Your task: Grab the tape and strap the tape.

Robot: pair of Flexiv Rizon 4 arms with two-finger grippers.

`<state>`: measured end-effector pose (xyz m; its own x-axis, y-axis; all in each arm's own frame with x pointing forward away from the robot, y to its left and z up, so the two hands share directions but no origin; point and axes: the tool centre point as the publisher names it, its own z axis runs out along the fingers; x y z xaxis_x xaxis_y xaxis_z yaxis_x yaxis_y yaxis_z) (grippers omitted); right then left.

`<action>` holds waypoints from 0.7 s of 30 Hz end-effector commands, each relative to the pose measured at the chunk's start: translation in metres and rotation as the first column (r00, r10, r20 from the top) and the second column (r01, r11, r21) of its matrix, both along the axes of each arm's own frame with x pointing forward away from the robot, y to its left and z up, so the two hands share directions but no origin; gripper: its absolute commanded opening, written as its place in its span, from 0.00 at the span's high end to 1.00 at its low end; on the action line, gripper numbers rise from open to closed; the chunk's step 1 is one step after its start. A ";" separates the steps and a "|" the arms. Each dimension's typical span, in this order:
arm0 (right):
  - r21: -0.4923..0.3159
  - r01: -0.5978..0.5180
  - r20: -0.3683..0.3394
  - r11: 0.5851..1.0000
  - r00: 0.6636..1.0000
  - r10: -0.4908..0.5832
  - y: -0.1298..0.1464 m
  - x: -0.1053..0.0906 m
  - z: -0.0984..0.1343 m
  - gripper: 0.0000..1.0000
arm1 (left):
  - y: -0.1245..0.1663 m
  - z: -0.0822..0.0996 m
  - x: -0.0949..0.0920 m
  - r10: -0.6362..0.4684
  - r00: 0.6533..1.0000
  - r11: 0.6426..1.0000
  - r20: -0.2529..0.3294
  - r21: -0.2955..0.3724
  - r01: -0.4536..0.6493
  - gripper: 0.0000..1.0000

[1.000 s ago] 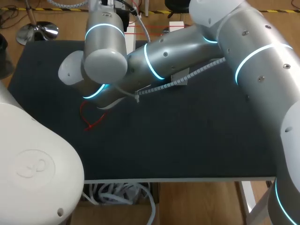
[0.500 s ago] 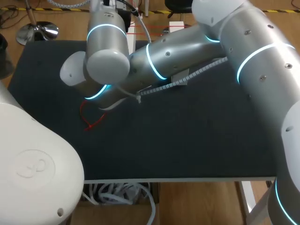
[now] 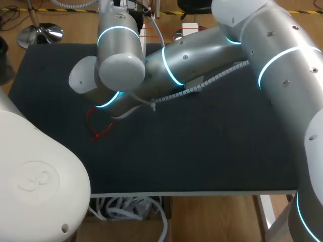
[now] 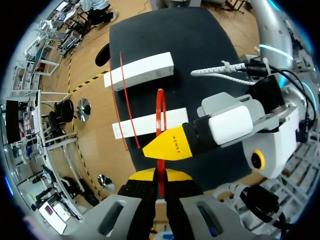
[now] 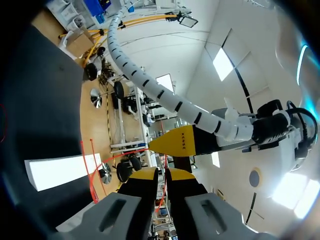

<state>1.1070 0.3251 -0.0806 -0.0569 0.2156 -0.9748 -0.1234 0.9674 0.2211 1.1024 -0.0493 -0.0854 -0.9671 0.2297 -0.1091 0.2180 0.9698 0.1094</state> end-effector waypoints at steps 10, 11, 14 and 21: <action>-0.008 -0.049 -0.006 0.999 0.999 0.049 0.001 -0.007 0.004 0.86 | -0.001 0.001 0.000 0.002 1.000 1.000 -0.002 0.004 -0.002 1.00; -0.009 -0.053 -0.006 0.999 0.999 0.053 0.001 -0.008 0.004 0.85 | -0.001 0.001 0.000 0.002 1.000 1.000 -0.002 0.004 -0.002 1.00; -0.009 -0.060 -0.007 0.998 0.998 0.060 -0.001 -0.012 0.005 0.89 | -0.001 0.001 0.000 0.002 1.000 1.000 -0.002 0.004 -0.002 1.00; -0.004 -0.071 -0.008 0.997 0.997 0.071 -0.008 -0.021 0.009 0.84 | -0.001 0.001 0.000 0.002 1.000 1.000 -0.002 0.004 -0.002 1.00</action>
